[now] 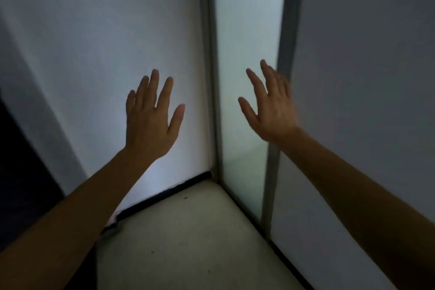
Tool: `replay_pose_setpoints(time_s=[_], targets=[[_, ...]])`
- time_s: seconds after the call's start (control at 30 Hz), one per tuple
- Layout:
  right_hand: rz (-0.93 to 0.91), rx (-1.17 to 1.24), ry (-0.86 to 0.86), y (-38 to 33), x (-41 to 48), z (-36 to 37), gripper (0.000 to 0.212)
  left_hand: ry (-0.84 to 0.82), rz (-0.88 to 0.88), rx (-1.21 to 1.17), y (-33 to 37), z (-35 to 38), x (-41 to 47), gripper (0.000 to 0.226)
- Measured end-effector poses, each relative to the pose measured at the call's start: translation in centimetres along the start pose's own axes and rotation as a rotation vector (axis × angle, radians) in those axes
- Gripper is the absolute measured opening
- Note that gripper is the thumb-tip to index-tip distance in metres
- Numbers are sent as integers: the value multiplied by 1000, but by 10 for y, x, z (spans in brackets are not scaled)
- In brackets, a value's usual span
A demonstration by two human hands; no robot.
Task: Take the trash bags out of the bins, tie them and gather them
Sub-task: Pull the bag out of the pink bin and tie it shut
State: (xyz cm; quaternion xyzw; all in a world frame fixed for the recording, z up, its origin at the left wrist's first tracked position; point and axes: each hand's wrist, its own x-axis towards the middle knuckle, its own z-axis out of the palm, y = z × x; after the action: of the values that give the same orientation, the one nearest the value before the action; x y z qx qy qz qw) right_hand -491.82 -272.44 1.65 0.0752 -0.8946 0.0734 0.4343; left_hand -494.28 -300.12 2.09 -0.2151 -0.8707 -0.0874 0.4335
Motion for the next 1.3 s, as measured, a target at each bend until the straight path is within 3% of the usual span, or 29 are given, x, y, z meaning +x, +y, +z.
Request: replay_pose_setpoints(time_s=[0.13,0.33,0.53,0.7,0.83,1.07,1.3], targets=[[174,-277,-127,54,-85,-87,66,-45,149,-265,87,30,-12,64],[504,-701,-182,106,-231,-277,67,-140,388,-629,300,30,-35,65],[737,-929,-55,104,-355,-455,66,-167,656,-838,488,-61,-68,69],[866,-1073,49,98,-462,-585,66,-57,837,-968,633,-160,-109,67],[970,-1149,33,101,-562,-684,67,-62,945,-1020,748,-223,-160,67],[1091,-1217,-2,134,-667,-795,69,-132,1035,-1052,886,-282,-225,65],[1113,-1163,23,224,-727,-824,68,-147,1054,-1064,1008,-275,-247,65]])
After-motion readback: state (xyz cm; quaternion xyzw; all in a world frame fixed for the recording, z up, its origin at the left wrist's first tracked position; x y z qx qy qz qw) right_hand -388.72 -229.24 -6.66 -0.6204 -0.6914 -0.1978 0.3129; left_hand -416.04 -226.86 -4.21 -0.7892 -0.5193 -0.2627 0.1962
